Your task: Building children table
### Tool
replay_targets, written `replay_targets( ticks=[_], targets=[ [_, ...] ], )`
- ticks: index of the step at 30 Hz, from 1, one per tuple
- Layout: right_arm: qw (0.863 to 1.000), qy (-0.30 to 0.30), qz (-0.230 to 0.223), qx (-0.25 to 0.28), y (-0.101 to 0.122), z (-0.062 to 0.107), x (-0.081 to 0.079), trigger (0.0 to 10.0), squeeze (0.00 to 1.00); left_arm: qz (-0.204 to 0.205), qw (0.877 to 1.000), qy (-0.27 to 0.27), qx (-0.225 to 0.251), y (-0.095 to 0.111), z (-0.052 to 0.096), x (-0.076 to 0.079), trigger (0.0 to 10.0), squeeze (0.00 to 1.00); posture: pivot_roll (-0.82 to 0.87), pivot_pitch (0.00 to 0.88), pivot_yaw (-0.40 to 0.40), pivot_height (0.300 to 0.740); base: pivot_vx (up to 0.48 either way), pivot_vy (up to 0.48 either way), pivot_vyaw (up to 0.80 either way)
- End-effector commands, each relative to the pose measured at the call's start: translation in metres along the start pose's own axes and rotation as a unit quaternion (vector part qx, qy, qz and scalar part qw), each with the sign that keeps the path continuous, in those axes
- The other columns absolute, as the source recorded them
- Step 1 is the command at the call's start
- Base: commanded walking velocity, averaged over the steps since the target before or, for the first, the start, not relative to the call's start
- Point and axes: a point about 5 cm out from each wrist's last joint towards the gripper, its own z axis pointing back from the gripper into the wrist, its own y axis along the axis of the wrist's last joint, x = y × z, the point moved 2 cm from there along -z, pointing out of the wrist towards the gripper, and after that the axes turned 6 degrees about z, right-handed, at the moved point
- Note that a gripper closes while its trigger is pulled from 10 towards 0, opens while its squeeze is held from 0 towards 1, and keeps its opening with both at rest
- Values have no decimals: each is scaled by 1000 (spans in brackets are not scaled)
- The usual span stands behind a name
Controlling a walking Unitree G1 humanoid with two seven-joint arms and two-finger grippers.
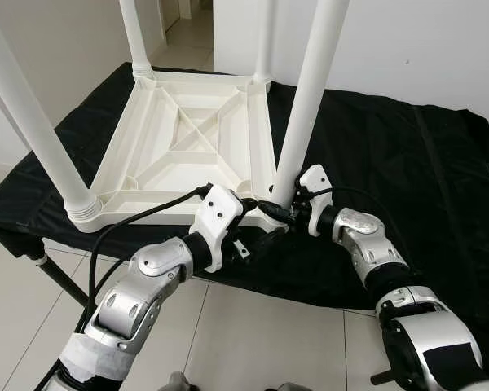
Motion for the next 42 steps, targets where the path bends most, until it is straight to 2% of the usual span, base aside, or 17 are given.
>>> replay_targets(
  ticks=[1, 12, 13, 15, 18, 23, 25, 26, 27, 29, 30, 32, 35, 36, 37, 38, 42],
  targets=[
    [1000, -23, 0, -21, -8, 3, 3, 10000, 0, 1, 1000, -13, -4, -1, 0, 3, 10000, 0, -64, 30, 2, 740, 0, 0, 0],
    [995, -99, 5, -8, -3, 6, 5, 10000, 0, 5, 1000, -13, -5, -3, 1, 6, 10000, 0, -66, 37, -10, 740, 0, 0, 0],
    [989, -145, -2, -3, 1, 6, 5, 10000, 0, 7, 1000, -14, -6, -5, 1, 7, 10000, 0, -67, 39, -12, 740, 0, 0, 0],
    [984, -180, -14, -3, 3, 7, 5, 10000, 0, 8, 1000, -15, -7, -6, 2, 8, 10000, 0, -68, 39, -12, 740, 0, 0, 0],
    [981, -190, -20, -4, 3, 7, 4, 10000, 0, 8, 1000, -15, -7, -6, 1, 8, 10000, 0, -68, 39, -12, 740, 0, 0, 0],
    [949, -312, -36, -8, 8, 7, -16, 10000, 0, 8, 1000, -17, -8, -6, 1, 8, 10000, 0, -69, 37, -20, 740, 0, 0, 0],
    [945, -324, -36, -10, 9, 7, -18, 10000, 0, 8, 1000, -17, -8, -6, 1, 8, 10000, 0, -69, 37, -20, 740, 0, 0, 0],
    [929, -367, -33, -21, 9, 8, -22, 10000, 0, 8, 1000, -18, -8, -6, 1, 8, 10000, 0, -69, 34, -23, 740, 0, 0, 0],
    [925, -379, -32, -25, 9, 9, -24, 10000, 0, 8, 1000, -18, -8, -6, 1, 9, 10000, 0, -69, 34, -23, 740, 0, 0, 0],
    [921, -387, -33, -29, 10, 10, -25, 10000, 0, 7, 1000, -18, -7, -6, 0, 9, 10000, 0, -69, 34, -23, 740, 0, 0, 0],
    [924, -379, -51, -24, 13, 3, -35, 10000, 0, 7, 1000, -18, -6, -6, 0, 9, 10000, 0, -69, 28, -24, 740, 0, 0, 0],
    [927, -369, -58, -8, 22, -5, -44, 10000, 0, 7, 1000, -18, -5, -5, -1, 8, 10000, 0, -71, 26, -21, 740, 0, 0, 0],
    [928, -368, -60, 1, 26, -5, -43, 10000, 0, 6, 1000, -16, -3, -4, -1, 6, 10000, 0, -79, 27, -14, 740, 0, 0, 0],
    [926, -372, -64, -1, 27, -4, -44, 10000, 129, 6, 1000, -15, -3, -3, -1, 5, 10000, 0, -79, 27, -14, 740, 0, 0, 0],
    [926, -372, -64, -1, 27, -4, -44, 10000, 129, 6, 1000, -15, -3, -3, -1, 5, 10000, 0, -79, 27, -14, 740, 0, 0, 0],
    [924, -377, -66, -2, 28, -2, -44, 10000, 1000, 5, 1000, -14, -2, -2, -2, 4, 10000, 0, -75, 41, -11, 740, 0, 0, 0],
    [923, -378, -72, 4, 29, 0, -44, 10000, 1000, 5, 1000, -15, -2, -2, -1, 4, 10000, 0, -75, 41, -11, 740, 0, 0, 0]
  ],
)
